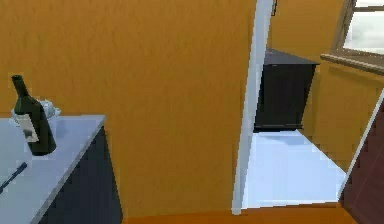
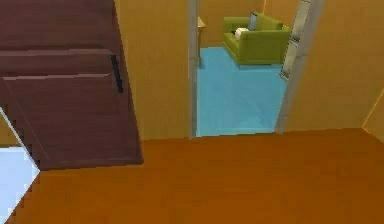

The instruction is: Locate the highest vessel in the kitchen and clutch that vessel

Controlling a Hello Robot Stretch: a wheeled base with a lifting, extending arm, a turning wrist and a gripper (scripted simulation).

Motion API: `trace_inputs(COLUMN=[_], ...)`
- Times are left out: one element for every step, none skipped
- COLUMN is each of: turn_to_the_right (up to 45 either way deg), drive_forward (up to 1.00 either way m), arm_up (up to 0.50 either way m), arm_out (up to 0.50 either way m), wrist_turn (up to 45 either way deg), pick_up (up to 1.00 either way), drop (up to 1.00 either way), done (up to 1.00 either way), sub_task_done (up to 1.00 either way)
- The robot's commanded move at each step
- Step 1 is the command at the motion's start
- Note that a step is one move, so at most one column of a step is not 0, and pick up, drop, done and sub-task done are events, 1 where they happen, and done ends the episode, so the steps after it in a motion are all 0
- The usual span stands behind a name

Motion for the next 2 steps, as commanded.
trace_inputs(turn_to_the_right=[6.0, 0.0], drive_forward=[0.00, 0.10], arm_up=[0.00, 0.00], arm_out=[0.00, 0.00], wrist_turn=[0.0, 0.0], pick_up=[0.00, 0.00], drop=[0.00, 0.00], done=[0.00, 0.00], sub_task_done=[0.00, 0.00])
